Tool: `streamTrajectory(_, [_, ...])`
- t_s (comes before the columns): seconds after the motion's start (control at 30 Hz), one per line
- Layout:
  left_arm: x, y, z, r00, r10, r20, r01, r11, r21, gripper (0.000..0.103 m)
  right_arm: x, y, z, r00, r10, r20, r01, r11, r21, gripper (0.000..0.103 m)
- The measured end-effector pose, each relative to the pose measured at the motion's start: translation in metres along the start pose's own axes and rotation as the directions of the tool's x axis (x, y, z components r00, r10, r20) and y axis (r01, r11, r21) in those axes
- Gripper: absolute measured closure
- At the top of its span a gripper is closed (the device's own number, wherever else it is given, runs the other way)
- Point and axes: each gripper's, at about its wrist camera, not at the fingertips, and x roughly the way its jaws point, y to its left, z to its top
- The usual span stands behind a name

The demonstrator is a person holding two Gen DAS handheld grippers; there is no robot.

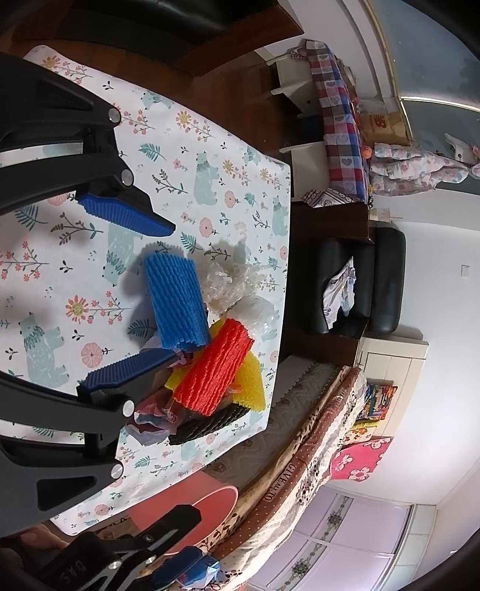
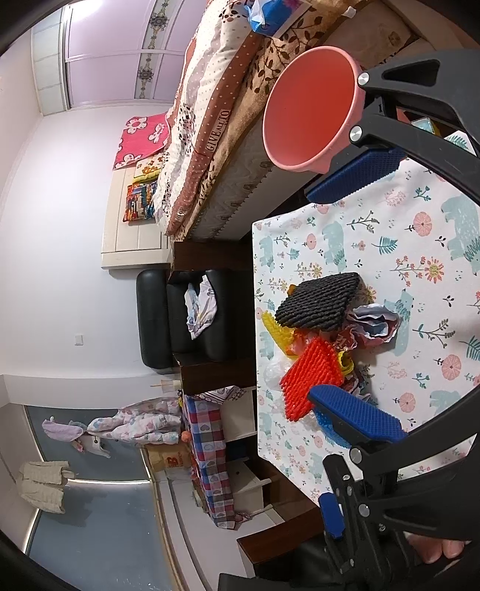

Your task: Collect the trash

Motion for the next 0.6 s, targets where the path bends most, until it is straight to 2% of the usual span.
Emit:
streamTrajectory(0.2, [0.006, 0.007, 0.001, 1.0, -0.013, -0.002, 0.013, 1.0, -0.001, 0.04, 0.006, 0.001, -0.005, 1.0, 0.017, -0.026, -0.018, 1.0, -0.01, 0.004])
streamTrajectory(0.3, [0.006, 0.011, 0.001, 0.998, -0.061, 0.002, 0.061, 0.998, 0.015, 0.04, 0.01, 0.001, -0.007, 0.999, 0.032, -0.043, -0.032, 0.999, -0.011, 0.004])
streamTrajectory(0.4, [0.006, 0.011, 0.0, 0.995, -0.104, 0.003, 0.104, 0.993, 0.049, 0.04, 0.016, 0.001, -0.01, 0.997, 0.05, -0.066, -0.051, 0.999, -0.011, 0.01])
streamTrajectory(0.6, [0.02, 0.01, 0.007, 0.98, -0.191, -0.051, 0.194, 0.98, 0.054, 0.04, 0.027, -0.002, -0.013, 0.99, 0.094, -0.11, -0.095, 0.996, -0.003, 0.017])
